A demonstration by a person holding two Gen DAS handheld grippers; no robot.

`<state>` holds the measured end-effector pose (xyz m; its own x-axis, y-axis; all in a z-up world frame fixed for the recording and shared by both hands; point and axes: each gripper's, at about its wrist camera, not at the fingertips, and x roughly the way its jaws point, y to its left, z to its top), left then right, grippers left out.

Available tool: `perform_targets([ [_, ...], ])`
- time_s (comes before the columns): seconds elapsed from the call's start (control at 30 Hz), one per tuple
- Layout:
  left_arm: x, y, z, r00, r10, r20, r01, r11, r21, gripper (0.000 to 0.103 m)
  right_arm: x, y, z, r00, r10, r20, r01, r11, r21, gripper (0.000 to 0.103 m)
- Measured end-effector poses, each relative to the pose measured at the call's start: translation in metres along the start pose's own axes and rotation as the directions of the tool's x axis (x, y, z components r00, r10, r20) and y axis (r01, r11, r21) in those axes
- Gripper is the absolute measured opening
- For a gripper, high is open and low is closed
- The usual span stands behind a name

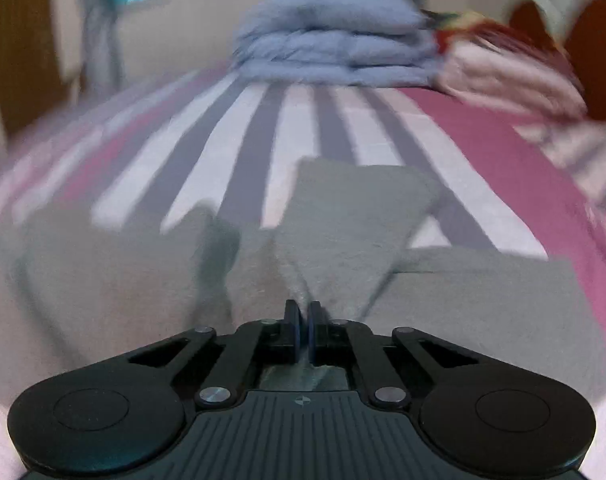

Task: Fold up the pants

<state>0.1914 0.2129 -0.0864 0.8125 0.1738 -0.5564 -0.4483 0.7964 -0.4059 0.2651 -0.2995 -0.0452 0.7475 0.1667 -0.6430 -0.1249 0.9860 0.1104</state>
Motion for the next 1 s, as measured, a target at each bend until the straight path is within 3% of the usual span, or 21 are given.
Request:
perform_targets([
  [0.1, 0.0, 0.0, -0.001, 1.0, -0.007, 0.001, 0.007, 1.0, 0.008, 0.066, -0.046, -0.046, -0.011, 0.995, 0.001, 0.097, -0.02, 0.981, 0.193, 0.004],
  [0.17, 0.0, 0.0, 0.0, 1.0, -0.009, 0.0, 0.009, 1.0, 0.006, 0.066, -0.057, -0.072, -0.031, 0.997, -0.009, 0.079, -0.016, 0.951, 0.308, 0.003],
  [0.23, 0.0, 0.0, 0.0, 1.0, -0.006, 0.001, 0.006, 1.0, 0.008, 0.066, -0.038, -0.09, -0.054, 0.996, -0.058, -0.065, 0.076, 0.943, 0.325, 0.003],
  [0.3, 0.0, 0.001, 0.0, 1.0, -0.005, 0.001, 0.005, 1.0, 0.01, 0.066, -0.044, -0.103, -0.063, 0.999, 0.001, -0.038, 0.012, 0.939, 0.345, 0.004],
  [0.43, 0.0, 0.0, 0.0, 1.0, -0.002, 0.002, 0.002, 1.0, 0.01, 0.066, -0.061, -0.086, -0.039, 0.999, -0.004, 0.048, -0.006, 0.982, 0.191, 0.005],
  [0.5, 0.0, 0.0, 0.0, 1.0, -0.002, 0.002, 0.002, 1.0, 0.011, 0.066, -0.06, -0.072, -0.027, 0.997, -0.001, 0.077, -0.008, 0.994, 0.112, 0.017],
  [0.57, 0.0, -0.001, 0.0, 1.0, -0.001, 0.002, 0.001, 1.0, 0.011, 0.066, -0.055, -0.057, -0.017, 0.995, -0.007, 0.098, 0.005, 1.0, 0.022, 0.072],
  [0.6, 0.0, -0.001, 0.0, 1.0, -0.001, 0.002, 0.001, 1.0, 0.011, 0.066, -0.05, -0.048, -0.011, 0.994, -0.014, 0.112, 0.016, 1.0, -0.016, 0.075],
  [0.67, 0.0, -0.001, 0.0, 1.0, 0.002, 0.002, -0.002, 1.0, 0.013, 0.066, -0.038, -0.039, -0.001, 0.991, 0.005, 0.13, 0.005, 0.997, -0.073, 0.074],
  [0.77, 0.001, -0.003, 0.0, 1.0, 0.008, 0.002, -0.008, 1.0, 0.015, 0.067, -0.001, -0.023, 0.006, 0.995, -0.062, 0.074, 0.076, 0.977, -0.198, 0.063],
  [0.87, 0.002, -0.005, 0.0, 1.0, 0.014, 0.0, -0.014, 1.0, 0.021, 0.068, 0.023, -0.015, 0.003, 0.989, -0.131, 0.071, 0.148, 0.927, -0.344, 0.058],
  [0.93, 0.002, -0.006, 0.0, 1.0, 0.016, -0.001, -0.016, 1.0, 0.025, 0.069, 0.031, -0.02, 0.005, 0.989, -0.129, 0.071, 0.146, 0.915, -0.376, 0.005],
  [0.97, 0.002, -0.006, 0.0, 1.0, 0.015, -0.001, -0.015, 1.0, 0.025, 0.069, 0.031, -0.032, 0.009, 0.991, -0.113, 0.068, 0.13, 0.935, -0.331, 0.004],
  [1.0, 0.002, -0.005, 0.0, 1.0, 0.014, -0.001, -0.014, 1.0, 0.025, 0.069, 0.02, -0.048, 0.014, 0.993, -0.081, 0.091, 0.099, 0.971, -0.215, 0.004],
])
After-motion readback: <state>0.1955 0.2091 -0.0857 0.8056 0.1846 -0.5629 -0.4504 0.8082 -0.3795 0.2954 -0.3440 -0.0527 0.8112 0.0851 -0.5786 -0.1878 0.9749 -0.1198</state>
